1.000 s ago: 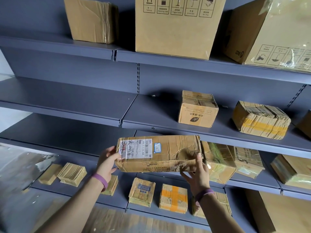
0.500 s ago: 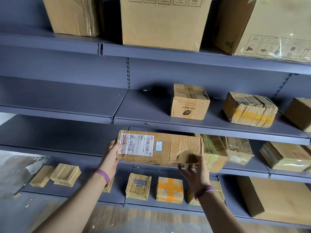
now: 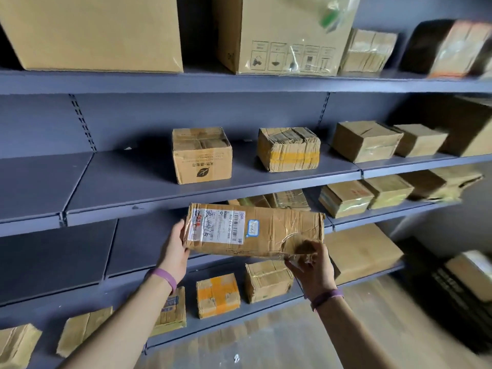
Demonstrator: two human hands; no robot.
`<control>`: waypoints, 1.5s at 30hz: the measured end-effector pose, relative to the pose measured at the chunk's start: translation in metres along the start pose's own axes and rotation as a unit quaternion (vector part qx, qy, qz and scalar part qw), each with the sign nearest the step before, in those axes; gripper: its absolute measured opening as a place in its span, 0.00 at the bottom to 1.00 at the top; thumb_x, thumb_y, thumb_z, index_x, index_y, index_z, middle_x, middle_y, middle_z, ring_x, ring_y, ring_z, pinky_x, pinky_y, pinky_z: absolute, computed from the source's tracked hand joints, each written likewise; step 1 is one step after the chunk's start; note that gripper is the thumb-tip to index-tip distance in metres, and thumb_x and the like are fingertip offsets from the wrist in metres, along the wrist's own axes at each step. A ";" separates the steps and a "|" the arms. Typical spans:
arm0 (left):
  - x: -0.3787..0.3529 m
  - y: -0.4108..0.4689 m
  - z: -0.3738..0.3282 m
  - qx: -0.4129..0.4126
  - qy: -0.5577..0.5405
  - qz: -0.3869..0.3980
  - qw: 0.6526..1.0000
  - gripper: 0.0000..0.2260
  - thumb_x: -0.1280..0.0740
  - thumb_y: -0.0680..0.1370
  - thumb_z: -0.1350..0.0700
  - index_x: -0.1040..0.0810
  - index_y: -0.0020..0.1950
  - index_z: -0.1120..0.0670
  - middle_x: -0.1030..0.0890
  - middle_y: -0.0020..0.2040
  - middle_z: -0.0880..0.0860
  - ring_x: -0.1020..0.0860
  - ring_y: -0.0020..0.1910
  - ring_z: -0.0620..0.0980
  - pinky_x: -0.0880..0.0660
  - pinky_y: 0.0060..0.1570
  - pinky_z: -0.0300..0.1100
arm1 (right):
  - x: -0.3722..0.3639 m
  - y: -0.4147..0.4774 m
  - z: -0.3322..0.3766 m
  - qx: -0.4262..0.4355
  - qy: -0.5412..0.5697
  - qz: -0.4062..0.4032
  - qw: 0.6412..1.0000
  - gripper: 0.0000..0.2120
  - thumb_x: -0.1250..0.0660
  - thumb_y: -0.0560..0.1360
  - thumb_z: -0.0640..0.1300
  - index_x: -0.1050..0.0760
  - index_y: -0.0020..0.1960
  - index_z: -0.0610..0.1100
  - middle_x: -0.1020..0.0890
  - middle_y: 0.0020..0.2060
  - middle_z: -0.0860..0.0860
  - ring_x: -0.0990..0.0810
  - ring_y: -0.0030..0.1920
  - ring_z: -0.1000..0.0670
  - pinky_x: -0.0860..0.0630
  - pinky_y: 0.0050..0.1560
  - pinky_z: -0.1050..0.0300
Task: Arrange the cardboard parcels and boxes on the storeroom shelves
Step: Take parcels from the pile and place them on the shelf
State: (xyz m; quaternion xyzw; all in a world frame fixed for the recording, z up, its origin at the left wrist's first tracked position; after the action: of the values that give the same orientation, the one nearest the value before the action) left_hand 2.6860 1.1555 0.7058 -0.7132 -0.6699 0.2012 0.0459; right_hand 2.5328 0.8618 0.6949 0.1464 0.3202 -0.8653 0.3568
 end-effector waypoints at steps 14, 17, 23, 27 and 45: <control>-0.298 -0.032 0.083 0.029 0.036 0.150 0.988 0.18 0.44 0.84 0.45 0.18 0.57 0.52 0.15 0.52 0.51 0.19 0.53 0.49 0.25 0.54 0.43 | 0.228 0.000 0.162 0.077 0.083 -0.175 0.978 0.04 0.36 0.73 0.42 0.26 0.41 0.44 0.27 0.35 0.45 0.25 0.38 0.45 0.20 0.47 0.47; -0.363 -0.049 0.106 0.032 0.050 0.180 0.982 0.19 0.42 0.83 0.45 0.18 0.61 0.53 0.15 0.56 0.53 0.18 0.54 0.49 0.24 0.51 0.43 | 0.279 0.001 0.196 0.083 0.110 -0.192 0.972 0.03 0.36 0.73 0.42 0.26 0.40 0.45 0.26 0.35 0.47 0.25 0.36 0.47 0.22 0.55 0.42; -0.492 -0.084 0.142 0.032 0.066 0.294 0.953 0.21 0.46 0.84 0.44 0.19 0.64 0.52 0.16 0.59 0.52 0.19 0.59 0.50 0.25 0.60 0.47 | 0.376 -0.004 0.248 0.106 0.180 -0.247 0.946 0.06 0.36 0.74 0.42 0.29 0.38 0.46 0.30 0.36 0.49 0.29 0.38 0.48 0.23 0.58 0.40; -0.571 -0.090 0.161 0.022 0.084 0.362 0.928 0.21 0.48 0.84 0.42 0.21 0.67 0.48 0.17 0.62 0.50 0.21 0.64 0.51 0.29 0.67 0.52 | 0.429 0.006 0.273 0.122 0.215 -0.286 0.926 0.07 0.36 0.75 0.43 0.30 0.39 0.47 0.31 0.35 0.49 0.29 0.35 0.50 0.24 0.59 0.38; -0.926 -0.010 0.259 0.086 0.156 0.464 0.868 0.24 0.48 0.84 0.40 0.17 0.59 0.51 0.14 0.56 0.52 0.21 0.63 0.53 0.33 0.72 0.55 | 0.574 0.175 0.441 0.175 0.236 -0.382 0.876 0.06 0.37 0.76 0.44 0.28 0.41 0.45 0.25 0.30 0.44 0.24 0.33 0.45 0.20 0.50 0.45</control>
State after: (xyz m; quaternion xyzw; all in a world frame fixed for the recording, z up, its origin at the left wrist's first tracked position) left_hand 2.5668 0.2019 0.6808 -0.9571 -0.2264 0.1420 0.1124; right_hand 2.2430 0.1764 0.6712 0.2727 0.2698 -0.9157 -0.1196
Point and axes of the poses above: each hand's wrist, its own y-axis towards the middle knuckle, its own x-axis out of the back of the hand, z = x × y, the point moved 9 cm from there along y, towards the middle knuckle
